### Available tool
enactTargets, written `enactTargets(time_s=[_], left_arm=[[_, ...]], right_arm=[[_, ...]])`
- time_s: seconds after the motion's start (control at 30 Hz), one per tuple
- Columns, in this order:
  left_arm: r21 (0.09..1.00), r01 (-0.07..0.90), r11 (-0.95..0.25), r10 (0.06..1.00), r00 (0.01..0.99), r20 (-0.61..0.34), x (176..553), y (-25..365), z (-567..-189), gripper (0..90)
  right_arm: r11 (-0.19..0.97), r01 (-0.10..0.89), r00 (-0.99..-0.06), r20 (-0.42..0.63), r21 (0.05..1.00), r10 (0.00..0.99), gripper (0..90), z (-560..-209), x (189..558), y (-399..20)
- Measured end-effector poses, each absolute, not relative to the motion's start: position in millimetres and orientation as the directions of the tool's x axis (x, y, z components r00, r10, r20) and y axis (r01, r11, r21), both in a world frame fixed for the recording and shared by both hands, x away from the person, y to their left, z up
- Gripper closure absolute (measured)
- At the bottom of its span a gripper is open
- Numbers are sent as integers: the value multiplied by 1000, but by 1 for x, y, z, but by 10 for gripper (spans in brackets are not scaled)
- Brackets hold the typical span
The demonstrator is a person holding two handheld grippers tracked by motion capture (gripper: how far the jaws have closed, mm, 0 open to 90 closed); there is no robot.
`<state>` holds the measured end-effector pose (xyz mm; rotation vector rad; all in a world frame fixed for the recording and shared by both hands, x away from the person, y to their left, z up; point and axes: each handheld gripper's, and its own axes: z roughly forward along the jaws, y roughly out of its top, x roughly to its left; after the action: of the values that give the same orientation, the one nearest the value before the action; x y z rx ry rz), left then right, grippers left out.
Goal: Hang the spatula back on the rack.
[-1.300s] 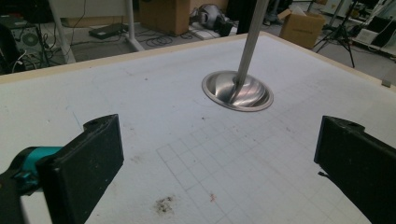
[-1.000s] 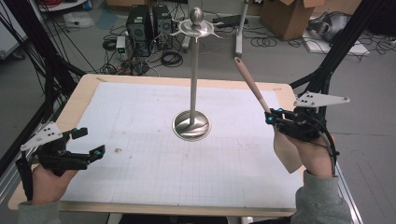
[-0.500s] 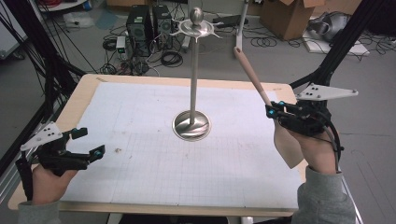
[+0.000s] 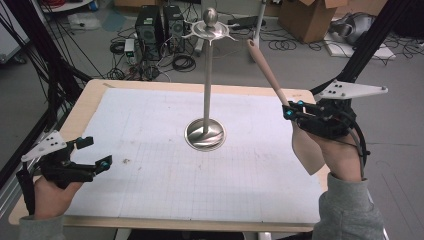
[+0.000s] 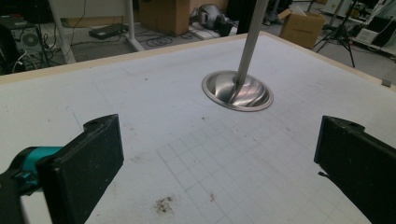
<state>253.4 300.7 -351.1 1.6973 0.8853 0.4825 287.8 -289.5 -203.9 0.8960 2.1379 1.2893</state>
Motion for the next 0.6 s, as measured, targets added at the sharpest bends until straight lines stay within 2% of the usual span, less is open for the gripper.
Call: enactTargets(time_s=[0.6], left_arm=[[943, 315, -103, 769, 627, -126, 253, 305, -352, 17]], right_arm=[[328, 277, -690, -51, 903, 722, 784, -200, 297, -276]])
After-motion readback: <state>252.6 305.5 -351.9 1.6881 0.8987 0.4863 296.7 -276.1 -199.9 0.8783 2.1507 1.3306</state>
